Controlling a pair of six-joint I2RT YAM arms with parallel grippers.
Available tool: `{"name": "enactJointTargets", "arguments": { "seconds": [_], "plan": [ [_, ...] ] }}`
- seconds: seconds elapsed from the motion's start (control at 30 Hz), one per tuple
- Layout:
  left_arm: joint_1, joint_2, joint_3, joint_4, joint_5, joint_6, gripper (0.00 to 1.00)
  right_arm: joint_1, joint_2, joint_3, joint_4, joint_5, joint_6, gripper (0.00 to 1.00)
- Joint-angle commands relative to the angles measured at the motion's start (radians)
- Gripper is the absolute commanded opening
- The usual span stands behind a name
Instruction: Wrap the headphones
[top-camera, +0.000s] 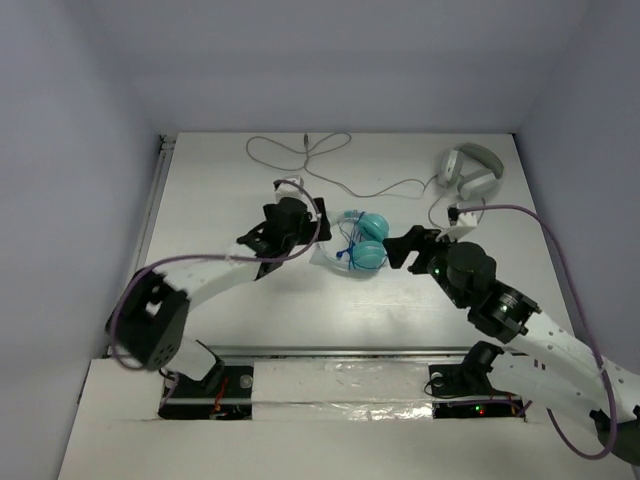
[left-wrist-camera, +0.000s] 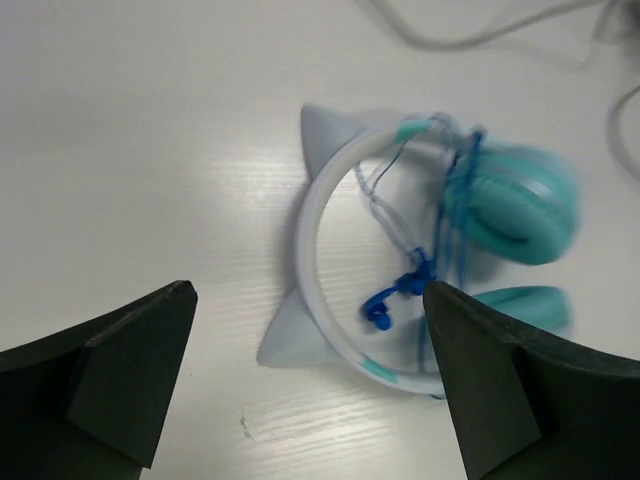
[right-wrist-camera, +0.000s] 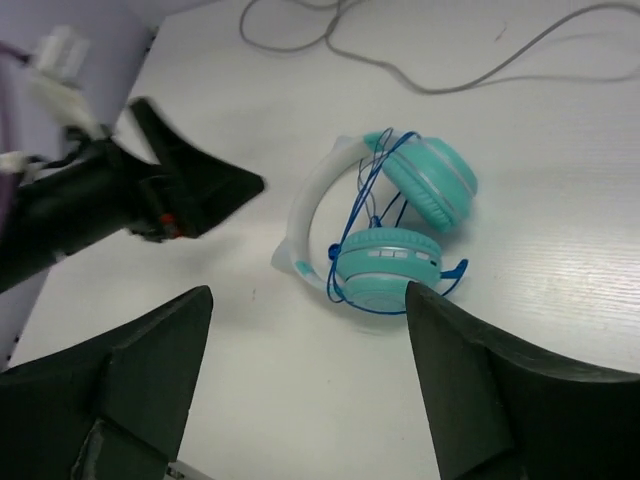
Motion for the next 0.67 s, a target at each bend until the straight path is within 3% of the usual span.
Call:
{"name": "enactJointTargets", "arguments": {
  "seconds": [0.0,0.03,0.1,0.13,0.27,0.43,0.63],
  "plan": [
    [-0.016,-0.280,-0.038,0.057,-0.079,-0.019,0.99,-0.005,-0.065,0.084,-0.016,0.098,0.018,0.88],
    [-0.029,-0.323,-0.056,0.057,-0.091,-0.027,0.98,-0.005,-0.098,0.095,-0.029,0.135,0.009,0.99],
    [-0.038,-0.407,-0.075,0.062,-0.084,-0.031,0.94,-0.005,-0.123,0.110,-0.051,0.163,-0.005,1.00],
    [-0.049,-0.488,-0.093,0.074,-0.073,-0.030,0.99,-0.005,-0.131,0.124,-0.068,0.172,-0.014,1.00],
    [-0.049,-0.626,-0.086,0.031,-0.033,-0.014,0.99,-0.005,-0.168,0.201,-0.154,0.165,-0.056,1.00],
    [-0.049,-0.667,-0.008,-0.095,0.023,0.022,0.99,-0.005,-0.251,0.192,-0.151,0.154,-0.067,1.00],
    [-0.049,-0.651,-0.021,-0.110,0.053,0.015,0.99,-0.005,-0.223,0.202,-0.158,0.106,-0.031,1.00]
  ]
}}
